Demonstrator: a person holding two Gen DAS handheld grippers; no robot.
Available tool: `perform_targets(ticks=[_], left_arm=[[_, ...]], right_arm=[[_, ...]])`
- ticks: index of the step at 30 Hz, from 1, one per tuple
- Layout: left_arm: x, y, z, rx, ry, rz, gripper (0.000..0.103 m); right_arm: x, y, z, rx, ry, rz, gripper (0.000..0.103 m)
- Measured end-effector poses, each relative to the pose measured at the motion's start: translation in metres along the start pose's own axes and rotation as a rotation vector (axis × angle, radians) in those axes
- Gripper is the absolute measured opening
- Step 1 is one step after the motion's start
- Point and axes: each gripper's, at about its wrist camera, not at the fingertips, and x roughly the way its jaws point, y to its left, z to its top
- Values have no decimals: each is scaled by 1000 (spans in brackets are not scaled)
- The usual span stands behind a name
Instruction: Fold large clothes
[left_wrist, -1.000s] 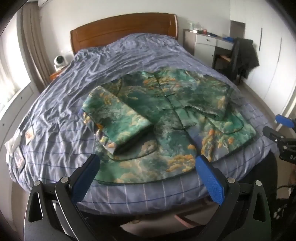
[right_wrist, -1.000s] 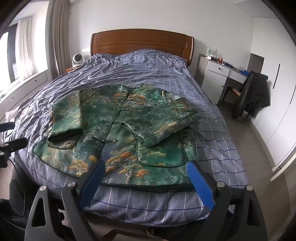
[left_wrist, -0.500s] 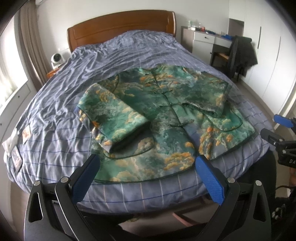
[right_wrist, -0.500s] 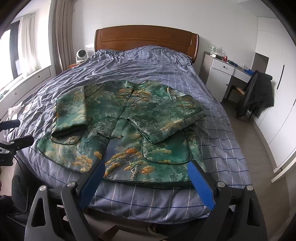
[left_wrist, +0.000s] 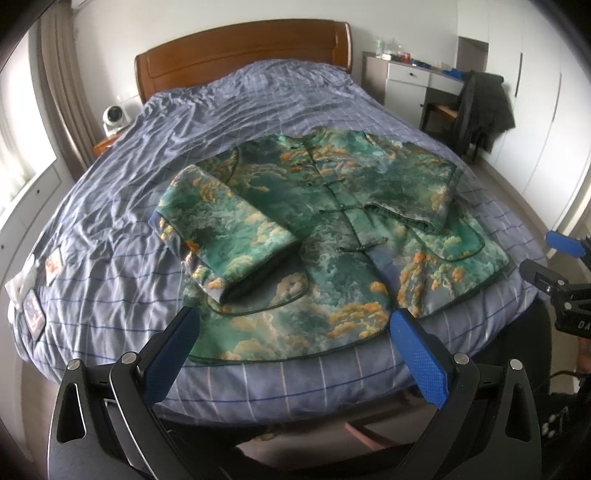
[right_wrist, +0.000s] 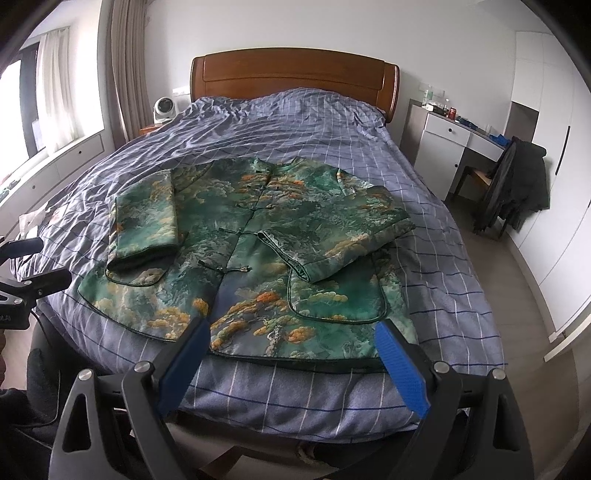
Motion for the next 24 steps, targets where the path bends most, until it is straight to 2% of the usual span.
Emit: perform_targets(ticks=[24], left_arm=[[1, 4, -1, -3, 5, 1, 103]], right_arm=[[0, 3, 0, 5, 10, 14, 92]])
